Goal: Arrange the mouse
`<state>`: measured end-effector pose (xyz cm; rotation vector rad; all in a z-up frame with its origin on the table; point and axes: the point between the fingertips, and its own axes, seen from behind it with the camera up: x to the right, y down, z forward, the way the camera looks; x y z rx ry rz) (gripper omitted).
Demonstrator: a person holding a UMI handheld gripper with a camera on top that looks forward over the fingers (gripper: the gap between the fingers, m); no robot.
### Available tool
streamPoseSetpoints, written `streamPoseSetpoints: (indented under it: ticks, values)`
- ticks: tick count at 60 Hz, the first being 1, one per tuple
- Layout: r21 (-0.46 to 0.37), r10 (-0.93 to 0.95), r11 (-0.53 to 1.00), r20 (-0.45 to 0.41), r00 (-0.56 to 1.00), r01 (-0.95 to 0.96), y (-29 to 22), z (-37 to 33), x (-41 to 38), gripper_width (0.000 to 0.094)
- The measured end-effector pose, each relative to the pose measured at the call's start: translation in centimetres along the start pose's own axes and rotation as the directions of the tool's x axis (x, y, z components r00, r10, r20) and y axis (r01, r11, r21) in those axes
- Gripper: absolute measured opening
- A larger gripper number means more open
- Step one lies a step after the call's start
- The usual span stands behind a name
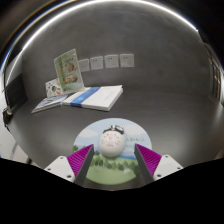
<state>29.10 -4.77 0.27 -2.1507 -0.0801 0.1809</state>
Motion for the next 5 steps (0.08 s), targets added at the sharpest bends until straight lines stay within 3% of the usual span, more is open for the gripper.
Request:
streamPoseSetpoints:
  ticks: [5]
  values:
    - [-0.001, 0.026, 1.0, -0.01, 1.0, -0.026, 1.4, -2.8, 1.0, 0.0839]
